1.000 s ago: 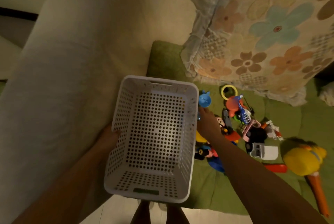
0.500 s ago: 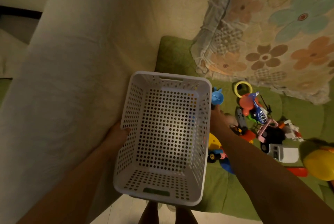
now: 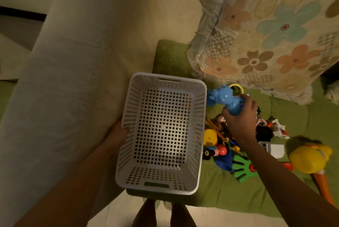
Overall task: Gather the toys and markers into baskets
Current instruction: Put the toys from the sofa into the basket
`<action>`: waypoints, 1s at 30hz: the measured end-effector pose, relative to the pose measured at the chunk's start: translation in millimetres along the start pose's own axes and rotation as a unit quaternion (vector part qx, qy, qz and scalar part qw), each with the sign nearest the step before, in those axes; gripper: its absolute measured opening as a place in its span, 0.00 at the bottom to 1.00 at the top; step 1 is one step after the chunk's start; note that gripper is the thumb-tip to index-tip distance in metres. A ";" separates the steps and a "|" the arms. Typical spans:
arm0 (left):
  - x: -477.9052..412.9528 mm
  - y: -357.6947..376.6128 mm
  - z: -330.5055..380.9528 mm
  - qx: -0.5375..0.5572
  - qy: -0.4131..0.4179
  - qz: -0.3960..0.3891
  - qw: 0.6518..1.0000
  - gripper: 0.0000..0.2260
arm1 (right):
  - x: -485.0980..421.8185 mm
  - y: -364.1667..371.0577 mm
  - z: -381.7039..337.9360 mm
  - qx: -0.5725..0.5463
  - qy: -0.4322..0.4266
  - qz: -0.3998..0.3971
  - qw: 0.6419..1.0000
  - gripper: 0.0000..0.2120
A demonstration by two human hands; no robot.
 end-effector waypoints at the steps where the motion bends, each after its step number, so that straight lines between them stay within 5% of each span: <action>1: 1.6 0.5 1.2 -0.002 -0.002 -0.001 1.000 0.13 | 5.2 -6.1 -14.7 -0.021 -0.016 0.002 1.000 0.28; 7: 4.3 -2.5 2.9 0.004 -0.015 -0.010 1.000 0.13 | 62.6 24.6 -97.1 -0.137 -0.123 -0.116 0.976 0.32; 16: 2.8 0.3 9.3 -0.021 0.033 -0.025 0.999 0.13 | 156.2 171.1 -99.0 0.018 -0.084 -0.373 0.924 0.31; 24: -8.3 -7.4 0.2 -0.047 0.040 -0.010 0.998 0.18 | 201.5 236.4 -75.5 0.082 0.019 -0.452 0.888 0.35; 28: -5.3 -5.7 2.1 -0.038 0.033 -0.009 0.999 0.18 | 183.4 226.0 -86.2 0.073 -0.023 -0.487 0.870 0.34; 30: -3.3 -5.8 3.3 -0.047 0.034 -0.003 0.998 0.18 | 141.7 197.2 -111.9 0.038 -0.066 -0.436 0.897 0.25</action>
Point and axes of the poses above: each hand's wrist, its own x-axis away from the middle knuckle, its own y-axis out of the palm, z = x × y, the point moved 9 cm from there along -x, towards the middle knuckle, and after that the axes turned 9 degrees about x, right-handed, at the moved point
